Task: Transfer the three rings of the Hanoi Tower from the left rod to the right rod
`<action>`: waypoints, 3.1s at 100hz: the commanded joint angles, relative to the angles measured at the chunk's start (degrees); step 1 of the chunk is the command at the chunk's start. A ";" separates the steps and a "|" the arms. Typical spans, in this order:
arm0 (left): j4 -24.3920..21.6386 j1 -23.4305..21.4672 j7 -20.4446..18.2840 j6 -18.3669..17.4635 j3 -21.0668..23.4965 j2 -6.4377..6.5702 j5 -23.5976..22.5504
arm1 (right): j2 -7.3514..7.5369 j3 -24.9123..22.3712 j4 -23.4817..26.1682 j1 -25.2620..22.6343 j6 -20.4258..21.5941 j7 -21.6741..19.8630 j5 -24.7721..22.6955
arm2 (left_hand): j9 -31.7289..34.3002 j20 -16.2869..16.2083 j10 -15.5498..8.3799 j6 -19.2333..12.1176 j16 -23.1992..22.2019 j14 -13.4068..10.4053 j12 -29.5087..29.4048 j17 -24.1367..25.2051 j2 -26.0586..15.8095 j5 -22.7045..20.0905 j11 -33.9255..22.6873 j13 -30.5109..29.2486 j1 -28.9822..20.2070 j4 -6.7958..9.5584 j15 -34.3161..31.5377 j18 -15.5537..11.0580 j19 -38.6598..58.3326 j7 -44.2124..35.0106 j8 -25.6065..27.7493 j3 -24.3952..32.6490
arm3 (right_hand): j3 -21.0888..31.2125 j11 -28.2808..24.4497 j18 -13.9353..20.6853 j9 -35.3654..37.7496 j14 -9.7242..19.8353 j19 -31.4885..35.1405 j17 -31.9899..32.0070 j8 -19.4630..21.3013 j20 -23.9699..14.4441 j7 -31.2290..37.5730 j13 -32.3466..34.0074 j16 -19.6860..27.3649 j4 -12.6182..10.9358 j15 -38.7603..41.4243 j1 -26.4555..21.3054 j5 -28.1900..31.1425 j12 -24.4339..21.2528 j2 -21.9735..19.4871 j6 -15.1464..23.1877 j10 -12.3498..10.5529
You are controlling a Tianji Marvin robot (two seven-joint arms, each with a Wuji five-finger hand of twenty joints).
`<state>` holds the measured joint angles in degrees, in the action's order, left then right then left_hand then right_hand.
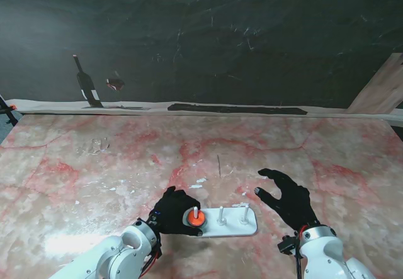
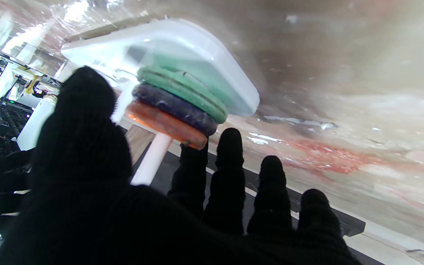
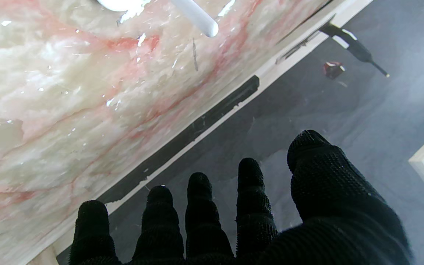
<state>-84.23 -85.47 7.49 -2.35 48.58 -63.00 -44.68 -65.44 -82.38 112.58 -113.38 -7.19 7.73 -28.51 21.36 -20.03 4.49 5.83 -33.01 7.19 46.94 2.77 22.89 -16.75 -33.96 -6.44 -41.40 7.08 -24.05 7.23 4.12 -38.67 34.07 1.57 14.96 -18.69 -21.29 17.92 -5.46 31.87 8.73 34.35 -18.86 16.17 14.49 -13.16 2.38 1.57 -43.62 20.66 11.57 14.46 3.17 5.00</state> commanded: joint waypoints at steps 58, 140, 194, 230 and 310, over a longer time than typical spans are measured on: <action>-0.06 -0.36 1.31 -0.90 0.31 0.17 -2.67 | -0.47 0.02 0.19 -0.45 0.36 0.31 1.10 | 5.53 -4.02 -2.74 -2.10 -0.24 -0.80 0.50 1.20 1.03 -3.09 -1.21 -3.24 -1.70 0.51 -1.93 0.21 1.54 -0.13 -1.37 0.08 | -1.91 -0.62 1.77 -1.14 -0.09 -1.60 0.31 0.84 -2.92 -0.24 -1.29 -0.14 -1.10 -0.63 0.11 -0.55 0.38 -2.02 -0.50 -0.03; 0.58 0.21 1.87 -0.97 -0.35 -0.01 -2.38 | -0.64 -0.28 0.19 -0.68 0.95 0.47 2.74 | 14.79 -6.68 -3.70 -3.54 -2.32 -1.58 1.66 1.14 -3.05 -10.53 -5.94 -7.07 -6.21 -0.96 -5.51 -0.76 2.25 -3.75 -1.59 0.12 | -2.37 -0.64 1.91 -1.29 -0.14 -1.74 0.23 0.94 -4.19 -0.54 -1.40 -0.24 -1.12 -0.63 0.26 -1.12 0.37 -2.67 -0.53 0.14; 0.93 0.44 3.11 -2.23 -0.38 -0.05 -3.10 | -0.73 -0.34 0.09 -0.63 1.08 0.44 3.79 | 21.85 -12.99 -3.61 -3.83 -3.17 -2.43 0.54 1.54 -3.40 -15.36 -6.83 -12.09 -10.06 -0.21 -8.48 -1.26 6.38 -6.29 -3.45 0.98 | -2.84 -0.63 2.08 -1.23 -0.13 -1.98 0.16 0.98 -4.74 -0.76 -1.45 -0.29 -1.12 -0.63 0.55 -1.52 0.36 -3.45 -0.57 0.07; -1.01 -0.51 3.03 -2.28 0.69 0.16 -4.26 | -0.72 -0.30 -0.30 -0.28 1.73 0.12 4.68 | 22.96 -13.19 -3.61 -4.07 -3.18 -2.37 0.48 0.97 -2.43 -16.36 -6.98 -13.14 -10.01 -0.18 -8.65 -0.88 7.60 -7.05 -4.33 1.24 | -3.02 -0.56 2.17 -1.42 -0.12 -2.21 0.20 1.02 -5.10 -0.90 -1.48 -0.31 -1.15 -0.63 0.53 -1.85 0.34 -3.46 -0.58 0.14; -4.91 -2.04 -0.63 -2.16 3.40 1.10 -6.57 | -0.62 -0.06 -0.70 0.37 1.64 -0.63 5.35 | 24.73 -11.59 -3.32 -4.30 -3.21 -1.57 0.83 0.78 -0.86 -18.29 -6.33 -15.24 -9.86 -0.13 -8.20 -0.01 10.97 -7.14 -4.74 1.87 | -3.15 -0.50 2.21 -1.92 -0.25 -2.70 0.13 1.05 -5.70 -1.08 -1.57 -0.34 -1.16 -0.65 0.70 -2.10 0.30 -3.42 -0.72 0.46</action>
<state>-88.91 -87.53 7.08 -4.38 52.04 -62.14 -51.15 -65.89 -82.66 111.74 -112.73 -5.47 7.31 -23.18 44.81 -32.40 3.49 5.14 -35.79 5.56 47.51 3.30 23.47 -30.24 -39.66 -21.16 -46.37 6.46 -32.00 6.87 14.94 -40.10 29.07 -1.07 13.16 -18.70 -20.67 17.86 -5.47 31.01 8.70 34.85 -22.75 15.98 13.98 -13.16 2.37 1.48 -43.62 20.35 11.57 12.10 2.57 5.58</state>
